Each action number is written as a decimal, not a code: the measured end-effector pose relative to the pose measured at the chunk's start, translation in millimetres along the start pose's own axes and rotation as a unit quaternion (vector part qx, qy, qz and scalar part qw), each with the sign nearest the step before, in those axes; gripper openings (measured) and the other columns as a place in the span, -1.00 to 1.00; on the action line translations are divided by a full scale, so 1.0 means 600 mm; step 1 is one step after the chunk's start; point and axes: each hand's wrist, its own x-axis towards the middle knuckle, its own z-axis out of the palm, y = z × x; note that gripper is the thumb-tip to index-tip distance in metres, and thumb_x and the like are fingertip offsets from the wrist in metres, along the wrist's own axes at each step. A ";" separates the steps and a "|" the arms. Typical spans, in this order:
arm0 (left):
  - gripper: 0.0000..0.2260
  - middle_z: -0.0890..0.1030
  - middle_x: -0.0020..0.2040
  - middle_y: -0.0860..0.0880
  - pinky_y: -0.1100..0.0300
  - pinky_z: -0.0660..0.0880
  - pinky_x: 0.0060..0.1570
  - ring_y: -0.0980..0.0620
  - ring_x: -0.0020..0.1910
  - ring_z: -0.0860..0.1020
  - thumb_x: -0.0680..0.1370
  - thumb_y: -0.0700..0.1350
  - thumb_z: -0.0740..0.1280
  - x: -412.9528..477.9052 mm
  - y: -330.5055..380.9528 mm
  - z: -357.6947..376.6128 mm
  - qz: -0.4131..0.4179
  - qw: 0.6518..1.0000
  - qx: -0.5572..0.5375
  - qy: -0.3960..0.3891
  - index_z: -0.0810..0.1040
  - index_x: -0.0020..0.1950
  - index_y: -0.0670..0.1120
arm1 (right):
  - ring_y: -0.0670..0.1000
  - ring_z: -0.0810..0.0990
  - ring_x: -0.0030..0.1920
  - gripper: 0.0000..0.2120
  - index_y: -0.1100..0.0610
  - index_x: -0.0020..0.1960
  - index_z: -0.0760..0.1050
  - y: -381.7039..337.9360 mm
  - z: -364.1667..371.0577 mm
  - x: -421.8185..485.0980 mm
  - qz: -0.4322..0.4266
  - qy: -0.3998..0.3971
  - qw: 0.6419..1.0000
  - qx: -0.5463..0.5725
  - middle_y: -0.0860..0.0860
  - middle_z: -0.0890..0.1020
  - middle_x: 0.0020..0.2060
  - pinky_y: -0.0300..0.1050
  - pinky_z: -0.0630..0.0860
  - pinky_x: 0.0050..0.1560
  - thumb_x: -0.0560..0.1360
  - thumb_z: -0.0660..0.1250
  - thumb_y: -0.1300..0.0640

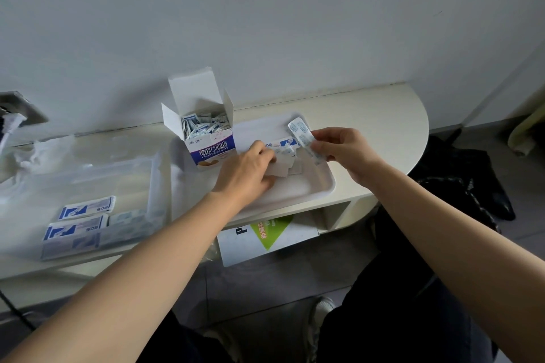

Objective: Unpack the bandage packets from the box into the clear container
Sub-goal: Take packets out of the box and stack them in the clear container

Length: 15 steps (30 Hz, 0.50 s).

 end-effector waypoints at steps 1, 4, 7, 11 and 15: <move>-0.69 0.45 0.15 0.00 0.15 0.40 -0.29 -0.07 -0.09 0.57 0.51 0.04 0.34 0.000 0.000 0.000 -0.002 1.000 -0.008 0.005 0.47 0.22 -0.02 | 0.05 0.57 -0.12 -0.77 0.20 0.11 0.59 0.000 0.000 -0.001 0.000 0.002 1.000 0.002 0.18 0.66 -0.04 -0.02 0.47 -0.03 0.46 0.38 0.32; -0.67 0.46 0.18 0.01 0.13 0.37 -0.21 -0.09 -0.04 0.57 0.51 0.07 0.32 0.007 0.005 0.002 0.005 1.000 0.026 -0.010 0.46 0.23 -0.01 | 0.01 0.57 -0.18 -0.78 0.21 0.10 0.59 -0.002 0.000 -0.005 0.001 0.006 1.000 -0.001 0.14 0.65 -0.08 -0.12 0.48 -0.12 0.47 0.37 0.33; -0.69 0.45 0.19 0.01 0.10 0.39 -0.23 -0.12 -0.04 0.57 0.52 0.06 0.31 0.018 0.012 0.006 0.008 0.999 0.044 -0.022 0.45 0.22 -0.02 | -0.06 0.56 -0.26 -0.80 0.17 0.08 0.59 -0.003 -0.002 -0.009 -0.001 0.005 1.000 -0.003 0.10 0.65 -0.12 -0.29 0.48 -0.26 0.47 0.36 0.34; -0.67 0.48 0.16 -0.01 0.10 0.40 -0.27 -0.10 0.00 0.57 0.53 0.03 0.31 0.028 0.018 0.005 0.019 0.999 0.047 -0.012 0.39 0.24 -0.04 | -0.05 0.52 -0.26 -0.81 0.13 0.03 0.60 -0.003 -0.006 -0.014 -0.001 0.004 1.000 -0.011 0.07 0.64 -0.17 -0.28 0.42 -0.28 0.47 0.36 0.33; -0.65 0.45 0.15 -0.05 0.11 0.39 -0.26 -0.12 -0.01 0.57 0.54 0.04 0.30 0.030 0.013 0.002 0.005 0.999 0.036 -0.027 0.42 0.29 -0.03 | -0.04 0.48 -0.26 -0.81 0.05 -0.04 0.61 -0.002 -0.010 -0.015 -0.001 0.004 1.000 -0.014 0.05 0.63 -0.21 -0.27 0.39 -0.29 0.48 0.36 0.32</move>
